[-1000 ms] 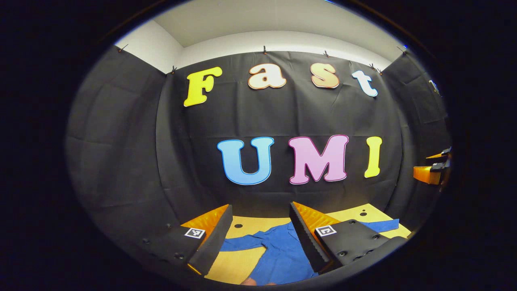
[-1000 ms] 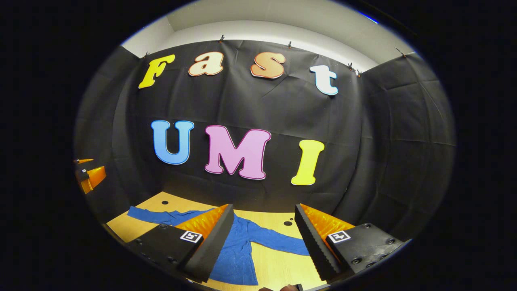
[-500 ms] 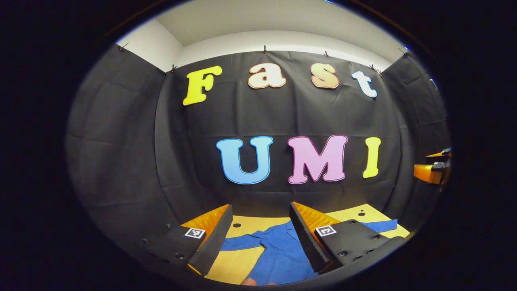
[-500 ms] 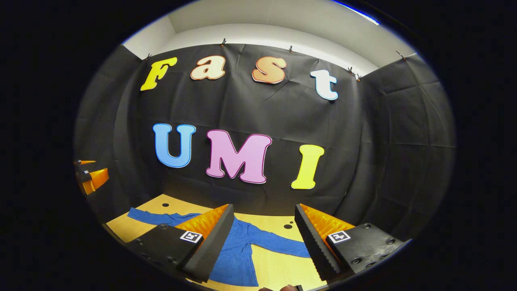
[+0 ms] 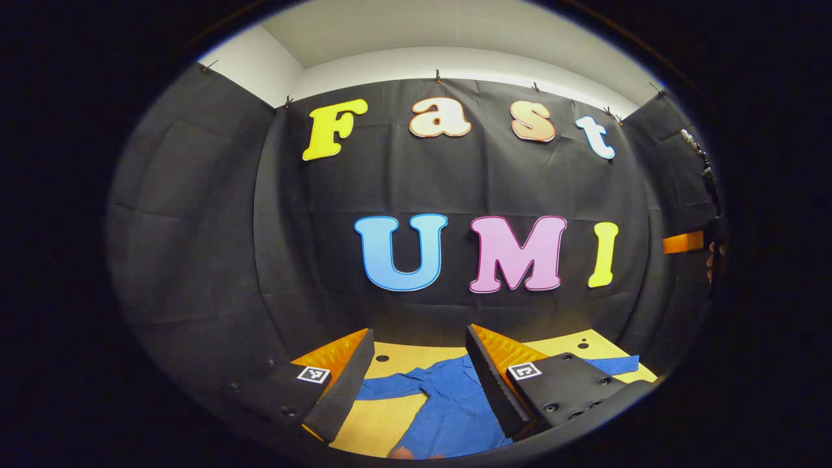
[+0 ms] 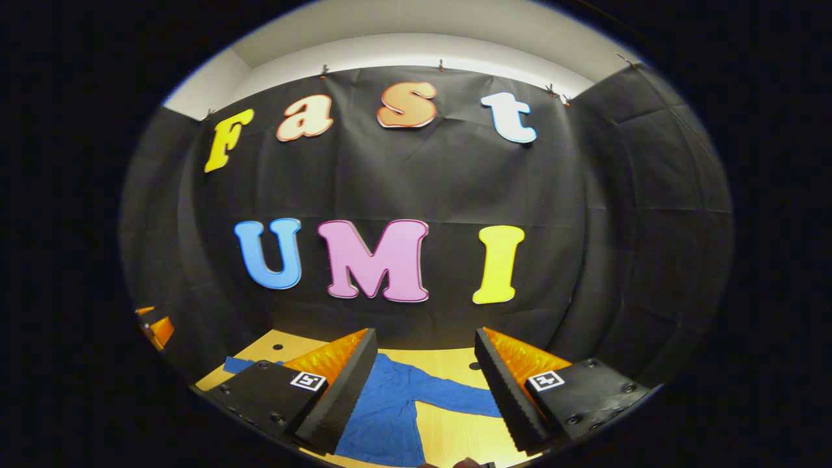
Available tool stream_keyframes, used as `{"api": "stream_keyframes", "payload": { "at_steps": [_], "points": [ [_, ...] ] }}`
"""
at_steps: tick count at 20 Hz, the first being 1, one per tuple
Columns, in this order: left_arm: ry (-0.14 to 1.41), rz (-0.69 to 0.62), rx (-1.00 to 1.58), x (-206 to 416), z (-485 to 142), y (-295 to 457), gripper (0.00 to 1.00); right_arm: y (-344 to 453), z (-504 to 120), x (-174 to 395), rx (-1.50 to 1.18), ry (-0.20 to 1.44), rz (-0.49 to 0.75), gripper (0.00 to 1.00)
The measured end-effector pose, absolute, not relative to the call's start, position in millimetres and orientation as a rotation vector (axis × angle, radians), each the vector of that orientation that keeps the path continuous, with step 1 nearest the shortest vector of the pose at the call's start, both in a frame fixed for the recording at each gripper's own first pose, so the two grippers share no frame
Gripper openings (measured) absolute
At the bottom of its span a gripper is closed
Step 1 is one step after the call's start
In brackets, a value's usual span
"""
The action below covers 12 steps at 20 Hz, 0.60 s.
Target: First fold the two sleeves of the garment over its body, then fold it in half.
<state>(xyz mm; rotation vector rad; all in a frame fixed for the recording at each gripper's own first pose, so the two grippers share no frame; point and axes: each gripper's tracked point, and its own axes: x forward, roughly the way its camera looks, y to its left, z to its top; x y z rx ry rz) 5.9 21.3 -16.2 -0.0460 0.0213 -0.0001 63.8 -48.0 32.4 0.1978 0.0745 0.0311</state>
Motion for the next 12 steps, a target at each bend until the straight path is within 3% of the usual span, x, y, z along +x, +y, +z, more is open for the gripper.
{"api": "stream_keyframes", "payload": {
  "at_steps": [4, 8, 12],
  "points": [
    [0.036, 0.039, -0.069, 11, -31, 42, 0.84, -90, -17, 112, 0.233, 0.298, -0.038, 0.96],
    [0.098, 0.071, -0.076, 17, -57, 52, 0.81, -112, -111, 133, 0.261, 0.666, -0.041, 0.98],
    [0.145, 0.108, -0.043, 27, -66, 48, 0.82, -147, -206, 143, 0.177, 0.929, -0.054, 0.98]
  ]
}}
